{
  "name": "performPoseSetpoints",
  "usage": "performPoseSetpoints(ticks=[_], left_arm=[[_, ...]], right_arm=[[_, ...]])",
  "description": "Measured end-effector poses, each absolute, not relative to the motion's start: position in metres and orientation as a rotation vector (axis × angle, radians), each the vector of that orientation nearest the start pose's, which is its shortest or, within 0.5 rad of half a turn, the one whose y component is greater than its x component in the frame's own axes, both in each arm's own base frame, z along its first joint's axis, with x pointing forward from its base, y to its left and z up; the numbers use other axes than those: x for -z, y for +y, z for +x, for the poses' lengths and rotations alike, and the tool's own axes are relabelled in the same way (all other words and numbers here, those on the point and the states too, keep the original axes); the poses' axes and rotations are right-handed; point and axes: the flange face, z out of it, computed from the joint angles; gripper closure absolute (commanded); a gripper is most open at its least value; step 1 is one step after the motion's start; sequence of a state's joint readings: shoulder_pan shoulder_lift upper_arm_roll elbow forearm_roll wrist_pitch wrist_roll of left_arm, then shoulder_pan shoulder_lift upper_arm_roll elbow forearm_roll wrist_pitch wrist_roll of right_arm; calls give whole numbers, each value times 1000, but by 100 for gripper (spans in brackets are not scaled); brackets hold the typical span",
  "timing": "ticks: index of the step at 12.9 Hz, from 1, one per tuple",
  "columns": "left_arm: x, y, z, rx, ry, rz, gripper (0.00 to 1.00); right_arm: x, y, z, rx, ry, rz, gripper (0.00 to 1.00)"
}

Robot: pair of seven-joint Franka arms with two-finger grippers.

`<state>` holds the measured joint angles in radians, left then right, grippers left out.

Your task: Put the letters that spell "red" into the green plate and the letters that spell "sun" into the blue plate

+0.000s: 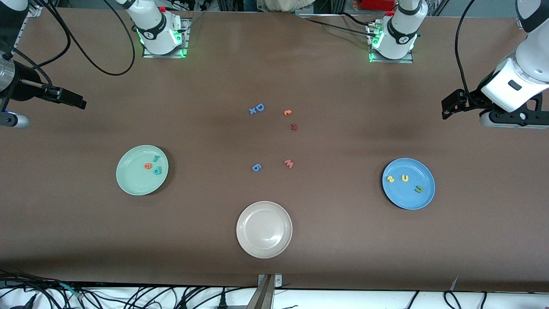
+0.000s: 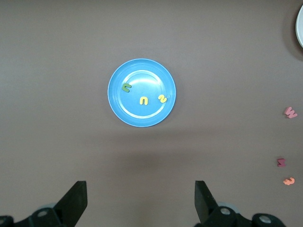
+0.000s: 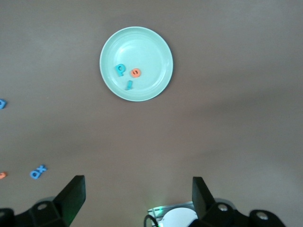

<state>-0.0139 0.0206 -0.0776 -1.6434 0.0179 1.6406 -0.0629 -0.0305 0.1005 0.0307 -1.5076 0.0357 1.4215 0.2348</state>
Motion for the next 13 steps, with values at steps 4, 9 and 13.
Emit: performPoseSetpoints(ticks=[4, 9, 13], left_arm=[[-585, -50, 562, -36, 48, -3123, 0], [-584, -50, 562, -37, 49, -3123, 0], [-584, -50, 562, -37, 49, -3123, 0]], right_arm=[[-586, 0, 567, -295, 357, -3072, 0], [-587, 14, 569, -265, 303, -3092, 0], [-589, 15, 572, -224, 210, -3133, 0]])
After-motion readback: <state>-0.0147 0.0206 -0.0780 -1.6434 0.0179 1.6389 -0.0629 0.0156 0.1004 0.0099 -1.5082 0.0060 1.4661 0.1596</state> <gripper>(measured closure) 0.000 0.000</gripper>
